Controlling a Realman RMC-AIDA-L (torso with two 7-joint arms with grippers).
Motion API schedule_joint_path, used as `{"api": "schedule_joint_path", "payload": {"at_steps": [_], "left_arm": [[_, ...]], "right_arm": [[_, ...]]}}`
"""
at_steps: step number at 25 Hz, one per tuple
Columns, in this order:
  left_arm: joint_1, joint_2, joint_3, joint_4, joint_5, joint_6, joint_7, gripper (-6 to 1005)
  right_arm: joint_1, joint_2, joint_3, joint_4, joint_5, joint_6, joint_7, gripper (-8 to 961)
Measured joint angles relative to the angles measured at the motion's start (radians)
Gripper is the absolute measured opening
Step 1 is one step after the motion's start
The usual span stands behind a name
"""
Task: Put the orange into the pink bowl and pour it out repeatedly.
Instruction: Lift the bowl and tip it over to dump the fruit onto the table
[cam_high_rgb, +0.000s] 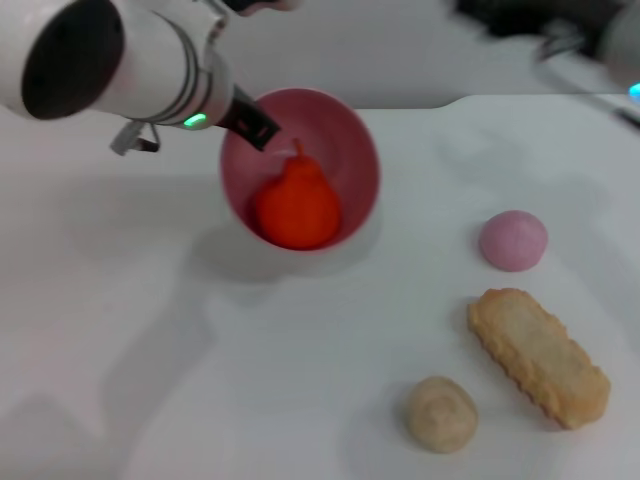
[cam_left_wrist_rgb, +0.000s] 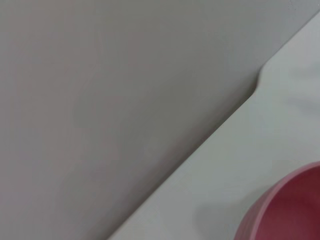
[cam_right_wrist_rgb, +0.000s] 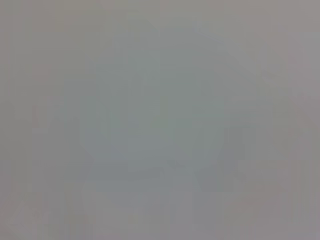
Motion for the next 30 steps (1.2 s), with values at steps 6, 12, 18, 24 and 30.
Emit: {"api": "schedule_joint_path", "payload": {"at_steps": [6, 12, 18, 24, 30], "left_arm": [[0.007, -0.001, 0.106, 0.021, 0.016, 0.1, 0.015, 45], [0.021, -0.003, 0.25, 0.062, 0.078, 0.207, 0.054, 46], [0.069, -0.005, 0.367, 0.095, 0.143, 0.368, 0.051, 46], [0.129, -0.004, 0.436, 0.097, 0.245, 0.539, 0.049, 45], [0.18, -0.005, 0.474, 0.062, 0.333, 0.769, 0.049, 45]], "right_arm": [[-0.225, 0.004, 0.115, -0.087, -0.084, -0.195, 0.023, 592], [-0.306, 0.004, 0.13, -0.07, -0.112, -0.244, 0.025, 592], [-0.304, 0.004, 0.123, -0.034, -0.109, -0.239, 0.028, 592], [-0.3, 0.001, 0.128, -0.025, -0.109, -0.237, 0.03, 592], [-0.289, -0.001, 0.128, -0.007, -0.109, -0.232, 0.031, 592]]}}
